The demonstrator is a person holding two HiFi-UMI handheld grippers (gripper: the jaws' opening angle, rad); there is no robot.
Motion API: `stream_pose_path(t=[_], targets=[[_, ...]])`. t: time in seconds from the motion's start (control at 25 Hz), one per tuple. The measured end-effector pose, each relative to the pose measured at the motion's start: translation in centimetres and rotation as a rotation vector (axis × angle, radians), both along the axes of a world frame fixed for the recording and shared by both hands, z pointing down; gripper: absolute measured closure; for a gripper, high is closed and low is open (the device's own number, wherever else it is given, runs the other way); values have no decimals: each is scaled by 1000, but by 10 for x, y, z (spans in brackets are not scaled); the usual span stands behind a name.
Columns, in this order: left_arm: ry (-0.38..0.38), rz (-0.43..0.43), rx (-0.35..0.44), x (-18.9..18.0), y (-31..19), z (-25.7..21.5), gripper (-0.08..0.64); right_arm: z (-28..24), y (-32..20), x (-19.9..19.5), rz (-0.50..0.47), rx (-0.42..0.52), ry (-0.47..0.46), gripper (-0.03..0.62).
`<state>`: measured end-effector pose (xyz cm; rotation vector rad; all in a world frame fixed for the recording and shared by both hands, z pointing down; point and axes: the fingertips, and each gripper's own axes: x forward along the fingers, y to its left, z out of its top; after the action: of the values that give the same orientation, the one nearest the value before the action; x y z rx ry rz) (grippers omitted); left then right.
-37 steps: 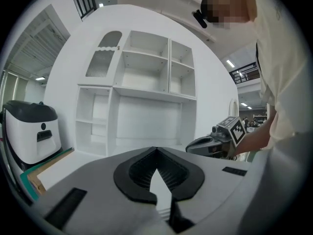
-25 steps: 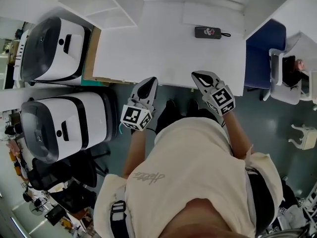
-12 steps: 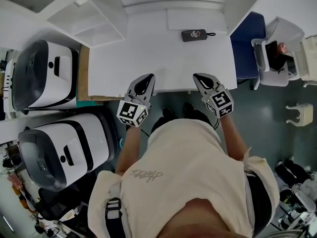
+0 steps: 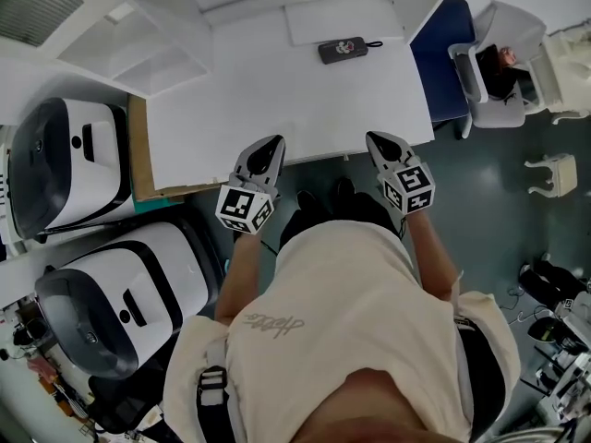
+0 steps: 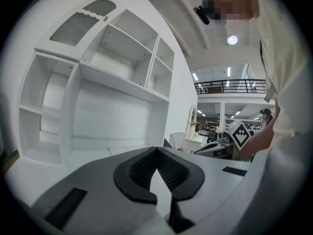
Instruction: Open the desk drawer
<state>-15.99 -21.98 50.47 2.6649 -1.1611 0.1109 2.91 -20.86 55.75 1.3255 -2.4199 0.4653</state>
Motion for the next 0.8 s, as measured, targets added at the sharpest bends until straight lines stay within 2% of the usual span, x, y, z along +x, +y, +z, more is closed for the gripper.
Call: stream_pose_path(t=[0.24, 0.44, 0.6, 0.8], targets=[[-14, -12, -19, 20, 7, 1, 558, 31, 9, 20, -4, -68, 24, 595], [-29, -9, -35, 37, 8, 3, 558, 69, 13, 28, -44, -117, 76, 595], [-41, -29, -41, 40, 8, 5, 558, 109, 22, 22, -97, -211, 82, 595], [-48, -57, -55, 35, 12, 8, 558, 165, 42, 15, -147, -362, 138, 594]])
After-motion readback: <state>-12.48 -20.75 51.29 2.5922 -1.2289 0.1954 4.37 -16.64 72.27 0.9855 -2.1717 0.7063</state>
